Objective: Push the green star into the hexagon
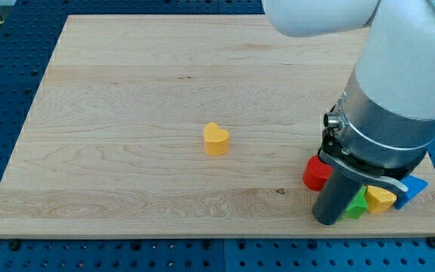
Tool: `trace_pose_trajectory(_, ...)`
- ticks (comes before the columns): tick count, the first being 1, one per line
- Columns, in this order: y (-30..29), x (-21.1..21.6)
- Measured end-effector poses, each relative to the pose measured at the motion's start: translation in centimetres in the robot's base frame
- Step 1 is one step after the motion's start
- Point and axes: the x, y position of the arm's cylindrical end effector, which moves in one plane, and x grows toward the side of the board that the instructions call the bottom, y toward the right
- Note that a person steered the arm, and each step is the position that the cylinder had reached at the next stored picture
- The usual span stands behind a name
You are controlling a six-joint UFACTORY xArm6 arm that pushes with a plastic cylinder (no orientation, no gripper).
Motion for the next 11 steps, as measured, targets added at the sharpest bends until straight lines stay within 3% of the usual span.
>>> trace_pose_trajectory(7,5.5,1.2)
trace_pose_trajectory(11,-0.8,1.3)
